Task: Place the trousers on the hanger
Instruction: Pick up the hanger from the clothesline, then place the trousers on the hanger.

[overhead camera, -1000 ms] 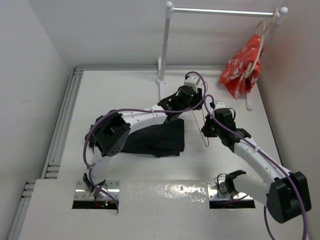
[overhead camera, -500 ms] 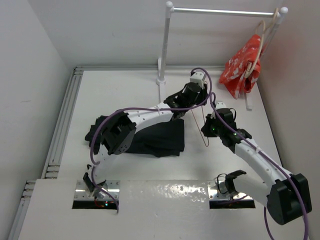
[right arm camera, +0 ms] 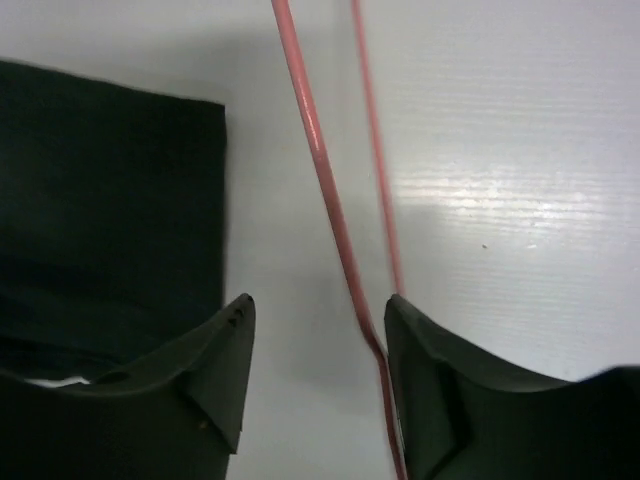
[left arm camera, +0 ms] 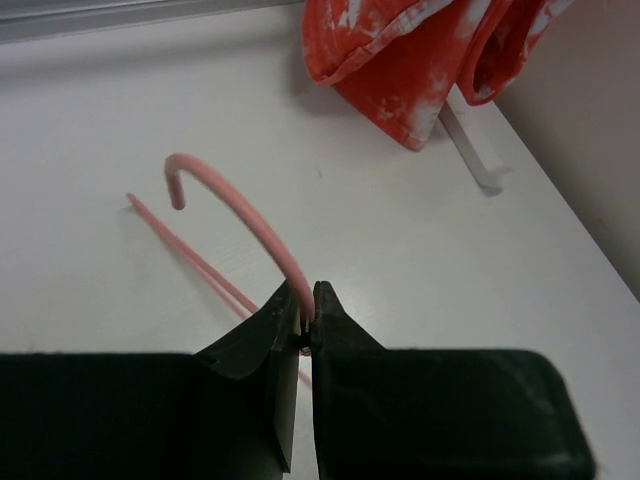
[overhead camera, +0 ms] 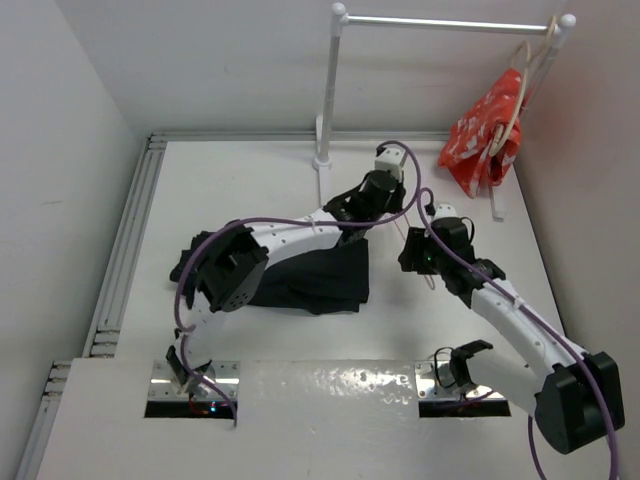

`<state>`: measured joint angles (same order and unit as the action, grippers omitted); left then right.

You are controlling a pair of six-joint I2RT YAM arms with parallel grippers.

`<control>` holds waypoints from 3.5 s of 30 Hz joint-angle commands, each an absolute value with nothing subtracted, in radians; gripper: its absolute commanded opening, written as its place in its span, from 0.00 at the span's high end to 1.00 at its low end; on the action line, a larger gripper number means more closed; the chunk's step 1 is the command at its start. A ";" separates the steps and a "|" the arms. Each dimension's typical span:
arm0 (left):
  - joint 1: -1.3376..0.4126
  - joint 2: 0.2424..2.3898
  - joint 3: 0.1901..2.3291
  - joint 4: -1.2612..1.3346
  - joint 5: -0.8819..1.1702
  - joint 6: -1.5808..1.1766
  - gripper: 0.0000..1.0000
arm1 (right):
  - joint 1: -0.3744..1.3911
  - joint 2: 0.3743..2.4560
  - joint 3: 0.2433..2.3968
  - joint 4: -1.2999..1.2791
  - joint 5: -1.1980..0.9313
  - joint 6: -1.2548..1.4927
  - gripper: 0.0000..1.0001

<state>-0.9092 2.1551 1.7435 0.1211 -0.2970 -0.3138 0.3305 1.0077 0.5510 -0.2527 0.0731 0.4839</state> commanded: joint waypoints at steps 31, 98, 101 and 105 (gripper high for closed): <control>-0.957 1.816 0.908 0.655 -0.542 -0.709 1.00 | 0.339 1.179 0.417 0.167 -0.202 0.698 0.87; -0.942 1.448 0.676 0.499 -0.591 -0.462 1.00 | 0.031 1.100 0.416 0.009 0.064 0.693 1.00; -0.942 1.483 0.725 0.498 -0.595 -0.442 1.00 | 0.006 1.104 0.414 0.005 0.066 0.692 1.00; -0.943 1.517 0.762 0.497 -0.577 -0.434 1.00 | 0.003 1.130 0.411 0.003 0.069 0.692 1.00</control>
<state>-0.9474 1.5082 0.7094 0.4625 -0.5869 -0.4641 0.0090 1.1259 0.4133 -0.0177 0.0280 0.7052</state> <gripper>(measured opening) 0.050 0.009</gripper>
